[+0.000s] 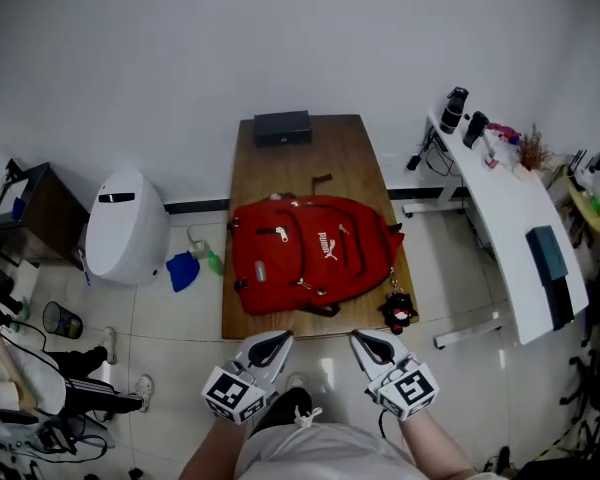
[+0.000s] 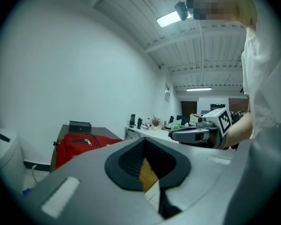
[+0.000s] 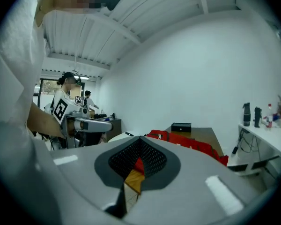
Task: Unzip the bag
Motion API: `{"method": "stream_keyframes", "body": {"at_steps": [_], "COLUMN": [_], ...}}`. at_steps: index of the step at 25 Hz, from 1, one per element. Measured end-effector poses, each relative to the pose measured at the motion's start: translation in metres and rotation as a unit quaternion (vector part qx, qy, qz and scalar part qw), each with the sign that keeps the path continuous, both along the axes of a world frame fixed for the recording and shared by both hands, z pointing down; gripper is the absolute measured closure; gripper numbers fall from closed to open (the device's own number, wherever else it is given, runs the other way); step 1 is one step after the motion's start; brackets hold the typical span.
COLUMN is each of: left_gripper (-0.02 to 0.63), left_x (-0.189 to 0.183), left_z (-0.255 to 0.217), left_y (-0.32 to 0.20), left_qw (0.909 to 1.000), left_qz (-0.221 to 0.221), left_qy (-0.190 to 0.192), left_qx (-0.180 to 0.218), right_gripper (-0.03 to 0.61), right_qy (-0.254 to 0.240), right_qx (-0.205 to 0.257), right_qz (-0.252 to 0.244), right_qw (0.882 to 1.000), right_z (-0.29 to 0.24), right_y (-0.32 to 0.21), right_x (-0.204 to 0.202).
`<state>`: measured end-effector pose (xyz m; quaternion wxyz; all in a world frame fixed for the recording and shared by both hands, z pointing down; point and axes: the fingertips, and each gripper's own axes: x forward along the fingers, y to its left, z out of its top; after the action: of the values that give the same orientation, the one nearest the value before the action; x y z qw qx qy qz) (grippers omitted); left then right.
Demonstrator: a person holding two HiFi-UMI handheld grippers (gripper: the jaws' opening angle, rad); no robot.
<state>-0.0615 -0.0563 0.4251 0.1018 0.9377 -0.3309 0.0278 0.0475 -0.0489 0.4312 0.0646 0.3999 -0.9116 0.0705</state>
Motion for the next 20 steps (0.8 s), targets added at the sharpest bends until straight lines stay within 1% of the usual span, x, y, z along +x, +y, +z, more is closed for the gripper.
{"method": "stream_keyframes", "body": {"at_steps": [2,4,7,10,14,17,20], "left_gripper": [0.606,0.606,0.606,0.606,0.606,0.606,0.606], "left_x": [0.010,0.019,0.035,0.050,0.054,0.049,0.039], "left_z": [0.009,0.015,0.014,0.014,0.010,0.003,0.000], "left_y": [0.023,0.051,0.094,0.132,0.169,0.181,0.187], "left_qw": [0.9997,0.9988,0.9977,0.9970,0.9960,0.9952,0.9954], "left_qz": [-0.014,-0.035,-0.060,-0.069,-0.082,-0.092,-0.093], "left_qy": [-0.017,-0.026,-0.014,-0.005,-0.016,-0.019,-0.015], "left_qx": [-0.011,-0.022,-0.029,-0.034,-0.032,-0.025,-0.021], "right_gripper": [0.571,0.571,0.571,0.571,0.571,0.571,0.571], "right_qy": [-0.011,-0.003,0.036,0.062,0.063,0.062,0.058], "right_qx": [-0.026,-0.032,-0.008,0.007,0.018,0.026,0.033], "right_qz": [0.002,-0.008,-0.041,-0.072,-0.088,-0.095,-0.094], "right_qw": [1.000,0.999,0.998,0.995,0.994,0.993,0.993], "right_z": [0.011,0.016,0.014,0.016,0.012,0.006,0.000], "right_y": [0.022,0.051,0.095,0.131,0.165,0.177,0.181], "right_x": [0.014,0.023,0.034,0.041,0.040,0.034,0.024]}}
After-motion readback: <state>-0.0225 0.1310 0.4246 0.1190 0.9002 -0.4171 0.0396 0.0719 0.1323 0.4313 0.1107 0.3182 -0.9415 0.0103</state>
